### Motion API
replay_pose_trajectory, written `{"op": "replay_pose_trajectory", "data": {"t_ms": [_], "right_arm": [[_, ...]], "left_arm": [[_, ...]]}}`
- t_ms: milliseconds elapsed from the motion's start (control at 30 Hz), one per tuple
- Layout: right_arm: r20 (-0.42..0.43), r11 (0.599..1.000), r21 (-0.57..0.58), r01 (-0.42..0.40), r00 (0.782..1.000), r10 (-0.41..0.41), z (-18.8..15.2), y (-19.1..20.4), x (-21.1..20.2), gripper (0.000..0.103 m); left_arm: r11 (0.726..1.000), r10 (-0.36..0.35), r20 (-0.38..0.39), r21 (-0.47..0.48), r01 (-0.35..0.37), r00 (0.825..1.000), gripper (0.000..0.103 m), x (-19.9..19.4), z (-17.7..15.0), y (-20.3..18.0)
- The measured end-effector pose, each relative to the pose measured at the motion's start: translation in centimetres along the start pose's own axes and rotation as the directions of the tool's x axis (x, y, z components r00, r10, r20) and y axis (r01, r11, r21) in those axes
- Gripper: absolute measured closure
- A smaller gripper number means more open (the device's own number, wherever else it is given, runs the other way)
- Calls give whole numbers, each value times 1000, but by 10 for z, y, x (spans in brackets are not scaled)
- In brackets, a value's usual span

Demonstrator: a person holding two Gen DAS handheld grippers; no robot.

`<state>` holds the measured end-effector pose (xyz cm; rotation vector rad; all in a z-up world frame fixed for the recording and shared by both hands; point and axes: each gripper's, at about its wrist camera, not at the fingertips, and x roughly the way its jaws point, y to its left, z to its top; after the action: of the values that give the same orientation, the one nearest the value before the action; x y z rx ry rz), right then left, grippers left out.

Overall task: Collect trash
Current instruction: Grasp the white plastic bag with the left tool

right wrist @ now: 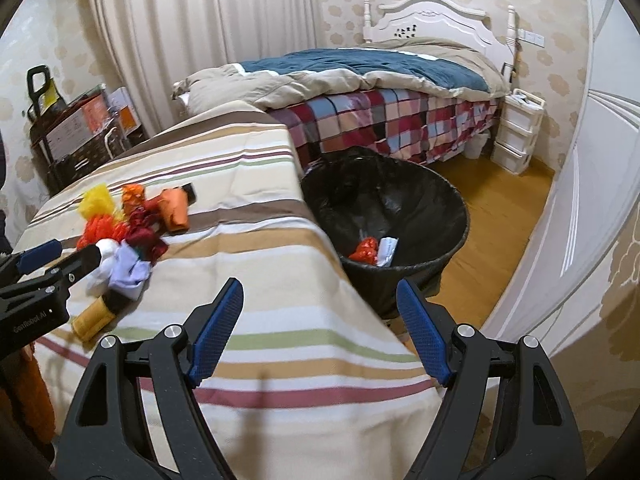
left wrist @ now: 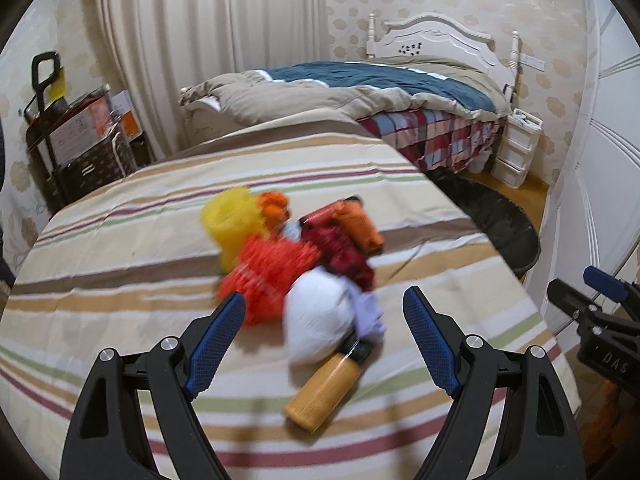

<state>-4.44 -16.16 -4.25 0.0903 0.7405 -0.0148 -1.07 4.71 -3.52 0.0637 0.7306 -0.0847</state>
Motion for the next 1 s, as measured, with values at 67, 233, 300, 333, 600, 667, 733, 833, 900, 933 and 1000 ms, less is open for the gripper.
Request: {"op": "replay_pose_trajectory", "data": {"t_ms": [67,233,300,333,600,667,733,833,900,933,1000], "right_arm": [[2,1000,-8,-7,1000,7,-3,5,-2,26],[-5,999,-27,-22,1000,22,-7,15,-2,26],[-9,999,-35,-28,1000,27,-8,20,-2,26],[-10,999,-40,-29,1000,29,-9,21,-1,26],[-20,998,-59,-31,999,30,-12,30,2,26],[-21,998,-60,-31,999,30,-12,31,3,26],[-21,998,-61,-31,999,30,-12,32,4,26],[-22,998,-62,-31,999,30,-11,32,5,26],[-25,998,-63,-31,999,29,-11,34,6,26],[-24,998,-63,-31,999,30,-11,34,6,26],[-26,998,-63,-31,999,30,-11,35,8,26]], "left_arm": [[1000,7,-2,-2,-7,1000,22,-3,-6,4],[1000,21,-8,-7,-21,1000,22,-5,-17,11],[1000,29,-14,-2,-29,999,22,-2,-21,13],[1000,29,-19,-1,-29,999,22,-1,-24,14],[999,26,-28,-45,-27,999,22,7,-25,25],[999,28,-27,-45,-29,999,22,9,-22,25],[998,28,-25,-47,-30,999,22,13,-20,25],[999,20,-26,-47,-22,999,28,16,-18,25],[999,6,-34,-41,-7,999,33,21,-17,24],[999,0,-36,-41,-1,999,34,23,-15,24],[999,-15,-35,-39,14,999,41,26,-14,23]]}}
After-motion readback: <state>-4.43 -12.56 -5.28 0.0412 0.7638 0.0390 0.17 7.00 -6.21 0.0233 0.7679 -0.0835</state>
